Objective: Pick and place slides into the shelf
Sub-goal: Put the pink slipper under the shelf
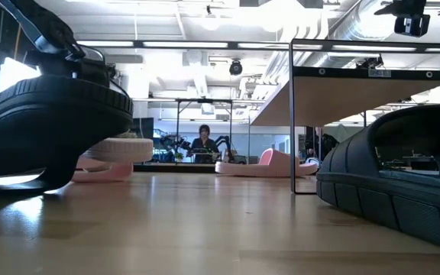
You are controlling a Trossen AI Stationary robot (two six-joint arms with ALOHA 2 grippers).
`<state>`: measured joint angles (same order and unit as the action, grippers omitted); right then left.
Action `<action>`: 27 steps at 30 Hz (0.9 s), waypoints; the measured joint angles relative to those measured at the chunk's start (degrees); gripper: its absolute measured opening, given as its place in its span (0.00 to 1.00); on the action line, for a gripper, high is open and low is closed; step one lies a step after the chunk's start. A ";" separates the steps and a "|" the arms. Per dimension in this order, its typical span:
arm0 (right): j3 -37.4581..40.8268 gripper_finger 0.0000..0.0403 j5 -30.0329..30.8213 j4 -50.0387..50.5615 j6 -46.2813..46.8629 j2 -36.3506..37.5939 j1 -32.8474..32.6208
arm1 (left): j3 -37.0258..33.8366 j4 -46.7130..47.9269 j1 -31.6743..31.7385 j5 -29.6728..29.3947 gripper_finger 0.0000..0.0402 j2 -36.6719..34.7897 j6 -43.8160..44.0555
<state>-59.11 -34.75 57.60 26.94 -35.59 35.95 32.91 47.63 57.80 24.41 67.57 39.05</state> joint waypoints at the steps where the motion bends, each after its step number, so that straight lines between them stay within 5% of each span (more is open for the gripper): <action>1: 0.00 0.42 0.01 0.00 0.01 0.00 0.00 | 0.00 -0.75 0.00 0.02 0.37 0.08 0.00; 13: 0.00 0.42 -0.45 0.02 0.63 0.00 0.00 | 0.02 -2.85 -0.02 0.98 0.37 6.35 0.17; 27: 0.00 0.42 -1.45 -0.96 -2.04 0.00 0.01 | 0.00 -5.85 -2.49 14.06 0.37 8.20 -4.36</action>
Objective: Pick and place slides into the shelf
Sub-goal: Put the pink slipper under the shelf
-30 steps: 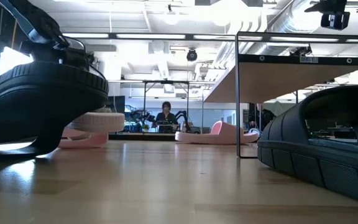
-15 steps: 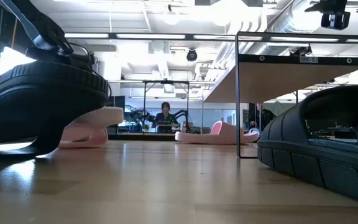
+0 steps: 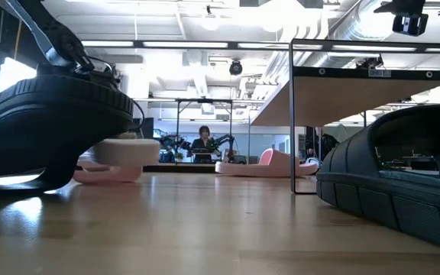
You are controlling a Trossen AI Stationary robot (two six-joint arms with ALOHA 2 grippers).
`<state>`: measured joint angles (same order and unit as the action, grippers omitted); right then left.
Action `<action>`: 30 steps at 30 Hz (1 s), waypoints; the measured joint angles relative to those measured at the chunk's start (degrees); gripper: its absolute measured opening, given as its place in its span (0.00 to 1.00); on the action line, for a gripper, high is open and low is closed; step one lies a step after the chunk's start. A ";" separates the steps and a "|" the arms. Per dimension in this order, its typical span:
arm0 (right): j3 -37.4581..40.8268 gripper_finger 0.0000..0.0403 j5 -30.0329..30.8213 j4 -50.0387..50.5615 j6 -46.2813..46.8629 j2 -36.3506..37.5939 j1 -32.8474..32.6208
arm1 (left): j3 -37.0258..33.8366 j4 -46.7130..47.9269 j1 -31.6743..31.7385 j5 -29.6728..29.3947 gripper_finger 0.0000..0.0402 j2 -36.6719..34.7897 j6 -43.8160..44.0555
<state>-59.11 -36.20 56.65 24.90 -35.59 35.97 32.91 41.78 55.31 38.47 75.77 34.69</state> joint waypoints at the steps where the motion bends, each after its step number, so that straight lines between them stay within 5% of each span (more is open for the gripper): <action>1: 0.00 0.42 -0.47 -0.71 -0.38 0.00 0.00 | 0.00 0.02 -0.59 0.59 0.37 0.00 -0.51; 16: 0.00 0.42 -4.53 -7.19 -3.35 -0.02 0.00 | 0.02 -14.78 -10.11 8.19 0.37 -0.02 -0.84; 30: 0.00 0.42 -5.05 -6.19 -2.91 -0.02 -0.01 | 0.02 -15.49 -9.95 -3.96 0.37 -0.74 -1.03</action>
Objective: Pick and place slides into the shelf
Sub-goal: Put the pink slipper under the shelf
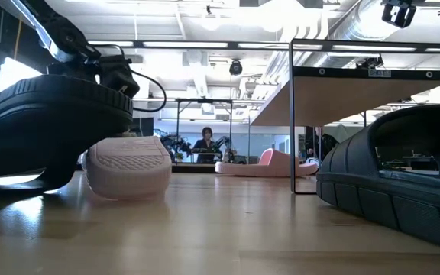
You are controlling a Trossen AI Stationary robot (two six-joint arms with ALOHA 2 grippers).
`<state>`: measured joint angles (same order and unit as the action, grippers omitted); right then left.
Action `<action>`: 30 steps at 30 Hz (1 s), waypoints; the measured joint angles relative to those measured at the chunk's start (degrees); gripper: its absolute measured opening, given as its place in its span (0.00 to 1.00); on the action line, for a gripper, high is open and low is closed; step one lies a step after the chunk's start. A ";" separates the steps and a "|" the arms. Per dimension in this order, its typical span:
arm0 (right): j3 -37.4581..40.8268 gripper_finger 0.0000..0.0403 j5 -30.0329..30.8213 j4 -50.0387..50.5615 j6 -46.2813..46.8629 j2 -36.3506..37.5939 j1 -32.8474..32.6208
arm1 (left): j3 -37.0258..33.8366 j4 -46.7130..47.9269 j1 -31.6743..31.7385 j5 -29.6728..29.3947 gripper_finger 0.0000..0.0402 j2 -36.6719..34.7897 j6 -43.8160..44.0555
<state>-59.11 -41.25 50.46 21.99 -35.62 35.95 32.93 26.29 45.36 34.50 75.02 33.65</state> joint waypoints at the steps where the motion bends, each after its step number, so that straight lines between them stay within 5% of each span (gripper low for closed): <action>1: 0.00 0.42 -0.01 0.11 0.00 0.00 0.01 | 0.00 -0.09 0.00 0.51 0.37 0.00 -0.20; 12: 0.00 0.42 -0.27 0.44 0.64 0.00 0.01 | 0.00 -2.26 -0.01 2.39 0.37 2.53 -0.22; 30: 0.00 0.42 -0.18 0.76 1.54 0.00 0.00 | 0.00 -11.09 -0.03 14.81 0.37 5.77 -0.25</action>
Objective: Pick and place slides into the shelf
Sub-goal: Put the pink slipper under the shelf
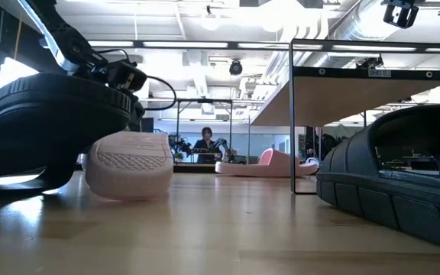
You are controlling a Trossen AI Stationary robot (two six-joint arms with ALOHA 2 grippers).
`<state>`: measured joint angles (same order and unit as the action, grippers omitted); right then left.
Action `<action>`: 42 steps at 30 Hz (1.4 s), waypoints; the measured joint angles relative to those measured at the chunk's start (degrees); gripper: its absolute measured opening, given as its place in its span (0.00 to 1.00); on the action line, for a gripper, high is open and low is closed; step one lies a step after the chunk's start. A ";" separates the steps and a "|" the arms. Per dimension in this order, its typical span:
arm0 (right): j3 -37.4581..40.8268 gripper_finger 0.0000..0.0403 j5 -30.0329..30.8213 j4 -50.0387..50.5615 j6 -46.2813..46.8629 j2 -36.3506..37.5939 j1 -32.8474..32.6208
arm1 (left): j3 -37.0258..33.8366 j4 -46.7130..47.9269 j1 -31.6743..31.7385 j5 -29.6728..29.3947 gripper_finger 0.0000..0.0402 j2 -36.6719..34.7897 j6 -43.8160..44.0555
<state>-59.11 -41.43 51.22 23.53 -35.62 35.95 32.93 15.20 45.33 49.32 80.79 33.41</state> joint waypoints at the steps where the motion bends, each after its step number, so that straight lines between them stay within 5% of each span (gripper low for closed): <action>1: 0.00 0.42 0.02 0.00 0.00 0.02 0.01 | 0.00 0.00 0.00 0.46 0.37 0.00 0.02; 18: 0.00 0.42 0.34 0.00 0.02 0.00 0.02 | 0.00 1.34 -7.96 -0.97 0.37 0.00 -1.53; 24: 0.00 0.42 -3.88 -3.98 -1.04 0.11 -0.87 | 0.00 1.27 -9.02 -2.49 0.37 0.00 -0.94; 34: -0.02 0.42 2.98 -24.17 -4.11 -3.08 -18.13 | 0.00 1.27 -9.00 -2.25 0.37 0.00 0.84; 42: 0.00 0.42 14.52 -21.49 -13.81 -12.93 -34.23 | 0.00 3.86 -8.97 -3.29 0.37 0.00 2.86</action>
<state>-59.11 -26.91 29.73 9.72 -48.54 1.72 32.93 19.06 36.36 46.02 80.79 36.27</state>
